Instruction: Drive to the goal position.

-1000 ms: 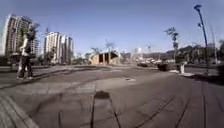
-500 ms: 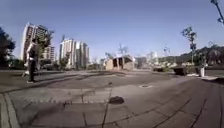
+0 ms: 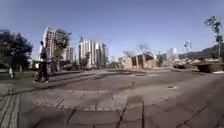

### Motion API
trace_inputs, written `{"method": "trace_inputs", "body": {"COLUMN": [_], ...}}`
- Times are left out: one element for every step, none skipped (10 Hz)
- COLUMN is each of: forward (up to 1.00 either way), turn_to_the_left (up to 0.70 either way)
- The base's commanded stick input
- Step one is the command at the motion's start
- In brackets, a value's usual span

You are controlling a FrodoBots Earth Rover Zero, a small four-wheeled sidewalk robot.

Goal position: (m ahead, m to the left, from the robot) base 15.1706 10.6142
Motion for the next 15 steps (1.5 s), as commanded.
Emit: {"method": "trace_inputs", "body": {"forward": [0.85, 0.85, 0.85, 0.85, 0.85, 0.85, 0.85, 0.85, 0.85, 0.85, 0.85, 0.85, 0.85, 0.85, 0.85], "turn_to_the_left": [-0.33, -0.33, -0.33, -0.33, -0.33, -0.22, 0.01, 0.01, 0.01, 0.01, 0.01, 0.01, 0.01, 0.01, 0.01]}}
